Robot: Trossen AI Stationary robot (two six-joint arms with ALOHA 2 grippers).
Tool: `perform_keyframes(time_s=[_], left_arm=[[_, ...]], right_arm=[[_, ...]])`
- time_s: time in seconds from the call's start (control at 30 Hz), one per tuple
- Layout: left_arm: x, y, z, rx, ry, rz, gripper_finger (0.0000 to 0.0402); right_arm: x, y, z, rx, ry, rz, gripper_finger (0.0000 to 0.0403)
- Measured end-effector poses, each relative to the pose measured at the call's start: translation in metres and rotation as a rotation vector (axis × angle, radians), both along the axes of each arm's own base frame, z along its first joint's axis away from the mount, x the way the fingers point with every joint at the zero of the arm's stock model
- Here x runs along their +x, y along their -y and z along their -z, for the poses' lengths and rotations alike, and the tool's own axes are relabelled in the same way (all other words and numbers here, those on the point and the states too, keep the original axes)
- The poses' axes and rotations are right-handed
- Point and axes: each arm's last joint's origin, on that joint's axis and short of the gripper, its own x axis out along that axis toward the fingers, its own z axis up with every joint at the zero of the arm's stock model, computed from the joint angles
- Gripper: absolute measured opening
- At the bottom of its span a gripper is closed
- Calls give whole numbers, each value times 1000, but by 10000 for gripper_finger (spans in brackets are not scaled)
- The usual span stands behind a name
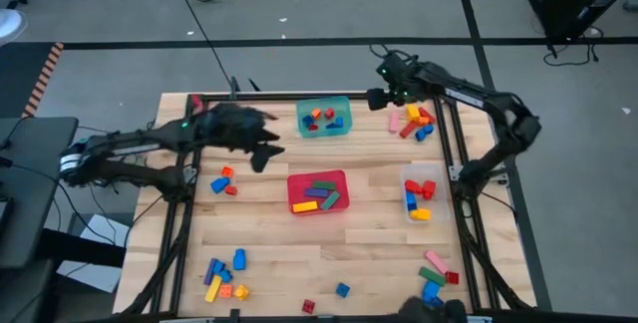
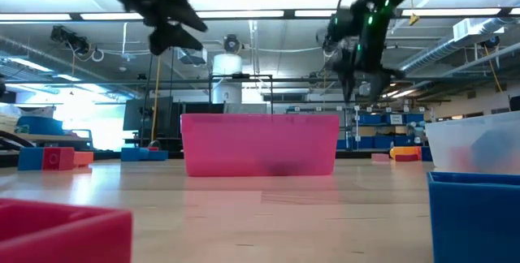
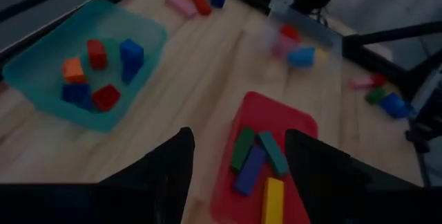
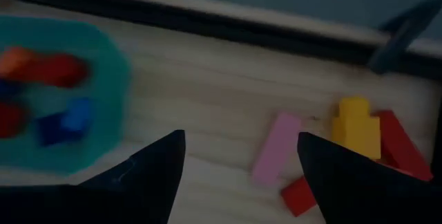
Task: Sort blocks by size
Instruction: Put the pink block into the red bin
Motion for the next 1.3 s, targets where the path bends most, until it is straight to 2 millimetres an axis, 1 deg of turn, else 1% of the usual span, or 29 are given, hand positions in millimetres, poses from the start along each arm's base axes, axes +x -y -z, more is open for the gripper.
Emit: perform_keyframes(time_s=[0.1,0.2,0.27,0.43,0.53,0.7,0.8,0.93,1.03,1.1,1.2,1.3], left_arm=[[-18,11,2,13,36,14,234],[-34,18,2,28,75,25,234],[-41,22,2,37,99,29,234],[-59,27,4,51,136,35,234],[-67,31,7,74,130,45,234],[-74,33,11,147,128,81,234],[-75,33,17,158,117,77,234],[-75,33,26,154,92,73,234],[-74,33,32,151,84,74,234],[-74,33,35,150,81,74,234],[-74,33,39,146,66,75,234],[-74,33,39,146,65,75,234]], right_arm=[[-1,16,24,63,-47,56,287],[-1,26,45,123,-90,107,277],[1,29,59,161,-121,129,271],[3,30,87,255,-208,176,257],[4,30,99,291,-238,196,250],[12,28,112,323,-243,184,238],[17,25,119,334,-257,171,216],[24,19,123,312,-287,139,161],[28,14,121,285,-313,101,116],[31,9,117,269,-330,68,114],[30,-6,104,300,-347,-13,114],[35,-21,70,221,-287,-107,114]])
